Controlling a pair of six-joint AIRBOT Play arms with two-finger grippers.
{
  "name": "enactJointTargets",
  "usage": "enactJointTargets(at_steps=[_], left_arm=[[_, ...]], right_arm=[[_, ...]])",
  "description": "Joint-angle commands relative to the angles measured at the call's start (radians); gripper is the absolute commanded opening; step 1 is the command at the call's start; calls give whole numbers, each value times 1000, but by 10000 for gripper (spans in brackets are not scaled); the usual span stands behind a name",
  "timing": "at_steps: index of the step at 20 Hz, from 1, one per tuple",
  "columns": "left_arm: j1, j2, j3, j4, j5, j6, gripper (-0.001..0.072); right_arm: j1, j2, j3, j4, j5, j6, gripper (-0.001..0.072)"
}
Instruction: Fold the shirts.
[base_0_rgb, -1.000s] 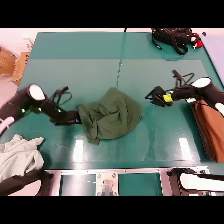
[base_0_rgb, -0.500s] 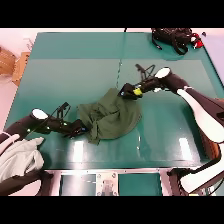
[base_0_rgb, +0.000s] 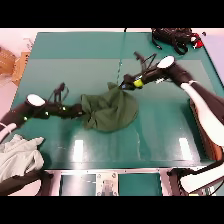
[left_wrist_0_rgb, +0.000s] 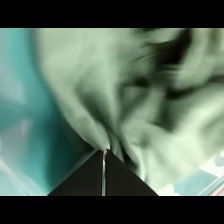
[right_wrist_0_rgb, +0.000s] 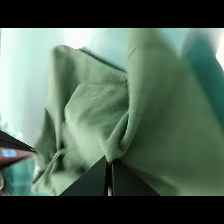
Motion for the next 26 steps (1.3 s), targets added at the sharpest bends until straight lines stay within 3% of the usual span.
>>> enactJointTargets(at_steps=[1, 9, 15, 20, 23, 26], left_arm=[[1, 44, 214, 103, -92, -42, 23], [1, 323, 739, 318, -117, -98, 23], [1, 373, 1053, 440, -103, -114, 23], [1, 317, 1085, 460, -26, -111, 23], [1, 153, 1085, 457, -98, -91, 23], [1, -98, 1085, 432, -145, -67, 24]], right_arm=[[-89, 180, 12, -64, 11, 22, 17], [-190, 681, 11, -233, -35, 114, 17], [-190, 987, 11, -455, -98, 218, 18], [-190, 1019, -101, -454, -96, 230, 18], [-190, 954, -288, -454, -122, 230, 18], [-188, 805, -502, -437, -264, 229, 18]])
